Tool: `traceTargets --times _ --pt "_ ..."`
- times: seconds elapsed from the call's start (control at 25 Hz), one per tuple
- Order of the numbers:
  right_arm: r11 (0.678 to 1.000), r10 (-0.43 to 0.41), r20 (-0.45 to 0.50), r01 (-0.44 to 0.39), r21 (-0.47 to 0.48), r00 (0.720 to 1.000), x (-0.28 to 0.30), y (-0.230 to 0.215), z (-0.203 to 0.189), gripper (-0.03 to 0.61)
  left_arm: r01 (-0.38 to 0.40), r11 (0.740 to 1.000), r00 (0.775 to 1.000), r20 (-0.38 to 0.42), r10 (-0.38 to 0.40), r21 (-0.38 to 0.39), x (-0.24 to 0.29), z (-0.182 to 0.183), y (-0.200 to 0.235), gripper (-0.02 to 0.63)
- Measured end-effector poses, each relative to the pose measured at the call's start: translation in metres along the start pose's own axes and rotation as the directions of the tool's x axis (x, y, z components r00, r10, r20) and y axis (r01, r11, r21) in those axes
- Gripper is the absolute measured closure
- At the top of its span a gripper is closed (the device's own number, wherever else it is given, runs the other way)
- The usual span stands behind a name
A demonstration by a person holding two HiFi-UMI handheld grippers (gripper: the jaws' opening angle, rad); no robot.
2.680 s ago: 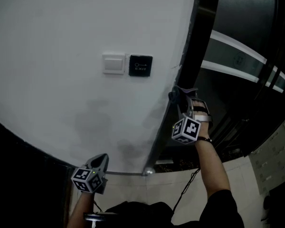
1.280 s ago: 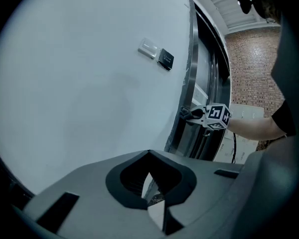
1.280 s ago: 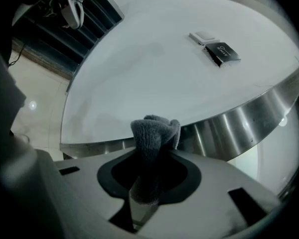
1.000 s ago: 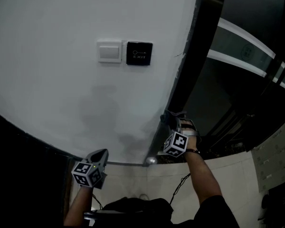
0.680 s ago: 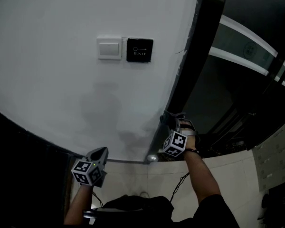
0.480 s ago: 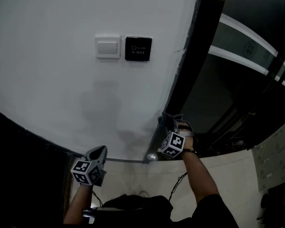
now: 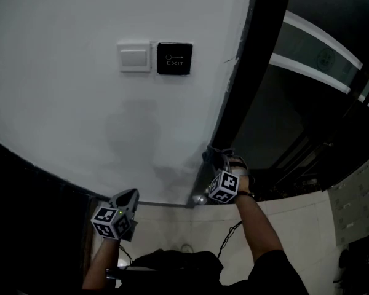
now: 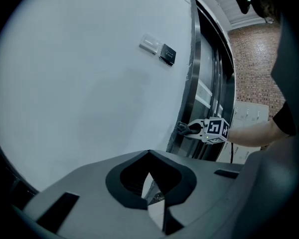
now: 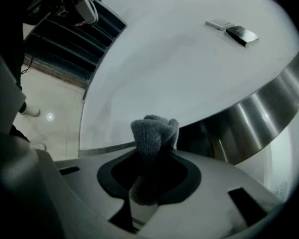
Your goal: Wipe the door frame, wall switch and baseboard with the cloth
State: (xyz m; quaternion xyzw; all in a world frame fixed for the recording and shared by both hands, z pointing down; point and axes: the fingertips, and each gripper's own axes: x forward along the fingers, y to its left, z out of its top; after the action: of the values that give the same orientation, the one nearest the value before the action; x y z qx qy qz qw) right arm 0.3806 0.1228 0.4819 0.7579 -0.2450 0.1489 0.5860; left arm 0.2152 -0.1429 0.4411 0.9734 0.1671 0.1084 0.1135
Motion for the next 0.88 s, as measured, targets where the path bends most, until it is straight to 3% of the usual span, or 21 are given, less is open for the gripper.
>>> traceTargets --times 0.4,0.56,0.88 --pt "0.995 0.102 -0.050 -0.102 -0.012 0.994 0.019 0.033 -0.014 0.485 -0.019 1.000 1.000 -0.022 0.019 -0.001 -0.012 -0.006 0.003 0.612" --pt "0.992 0.128 -0.034 -0.128 -0.012 0.991 0.019 0.040 0.007 0.485 -0.034 0.999 0.999 -0.039 0.035 0.021 -0.026 -0.007 0.019 0.612" --pt "0.989 0.146 -0.088 -0.148 -0.023 0.985 0.022 0.042 0.000 0.485 -0.048 0.998 0.999 0.001 0.048 0.034 -0.042 0.003 0.028 0.612"
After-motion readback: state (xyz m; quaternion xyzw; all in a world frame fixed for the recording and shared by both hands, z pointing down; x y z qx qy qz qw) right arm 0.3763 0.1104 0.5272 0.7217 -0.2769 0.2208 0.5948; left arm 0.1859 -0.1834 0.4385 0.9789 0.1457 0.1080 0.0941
